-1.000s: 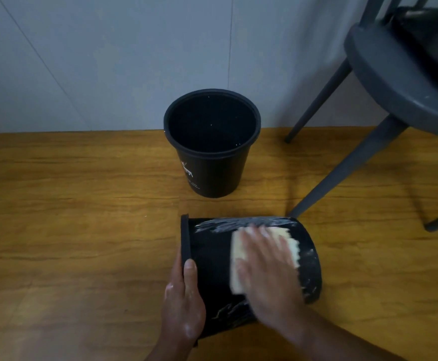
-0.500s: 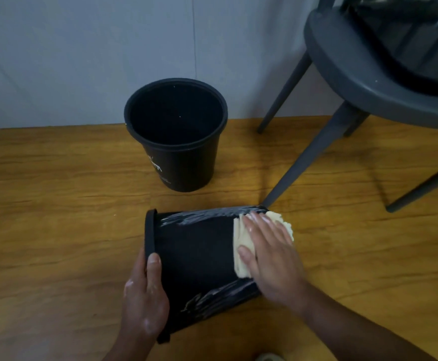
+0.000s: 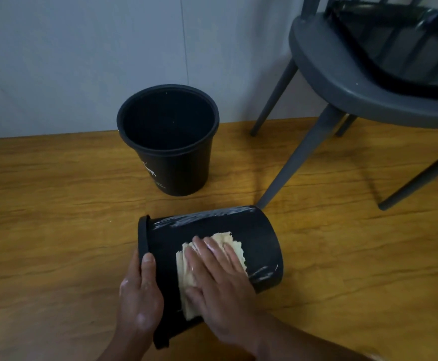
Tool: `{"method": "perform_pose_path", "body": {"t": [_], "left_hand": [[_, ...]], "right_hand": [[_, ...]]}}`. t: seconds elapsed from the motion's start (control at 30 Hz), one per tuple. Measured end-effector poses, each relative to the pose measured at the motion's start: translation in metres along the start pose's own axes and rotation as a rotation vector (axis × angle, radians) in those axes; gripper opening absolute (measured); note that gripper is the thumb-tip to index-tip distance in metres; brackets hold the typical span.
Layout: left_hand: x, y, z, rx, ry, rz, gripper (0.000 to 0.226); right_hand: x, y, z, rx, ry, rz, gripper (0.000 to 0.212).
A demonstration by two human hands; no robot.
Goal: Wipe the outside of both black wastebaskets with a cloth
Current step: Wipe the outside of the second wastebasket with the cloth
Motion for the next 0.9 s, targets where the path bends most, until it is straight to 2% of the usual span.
{"method": "perform_pose_path", "body": {"t": [0.07,0.17,0.23,0.47,0.7,0.8,0.9], "left_hand": [[0.001,-0.002,0.001,0.014,0.026,-0.013,0.035],[0.0,-0.003,0.002,0.0,0.03,-0.001,0.038],[0.0,-0.004,0.003,-0.007,0.023,0.015,0.037],[0.002,0.001,0.004,-0.016,0.028,-0.022,0.047],[0.002,0.009,0.002,-0.005,0.056,-0.047,0.041],[0.002,0.003,-0.004,-0.012,0.072,-0.045,0.045],[0.001,0.001,-0.003,0.0,0.088,-0.039,0.031]], "right_hand": [[0.009,-0.003,0.02,-0.031,-0.007,-0.003,0.064],[0.033,0.0,0.078,-0.257,-0.025,0.101,0.063],[0.043,0.002,0.102,-0.324,-0.027,0.118,0.064],[0.041,-0.013,0.11,-0.334,0.005,0.139,0.067],[0.041,-0.033,0.095,-0.387,0.005,0.119,0.076],[0.037,-0.041,0.064,-0.312,0.054,0.079,0.072],[0.023,-0.056,0.019,-0.162,0.063,-0.008,0.066]]}}
Point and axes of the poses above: each hand's wrist, its own y-axis away from the middle knuckle, its own x-axis out of the back of the hand, z = x × y, the point moved 2 cm from there along -y, towards the middle knuckle, and after that the axes turned 11 degrees about -y, right-handed, at the moved point
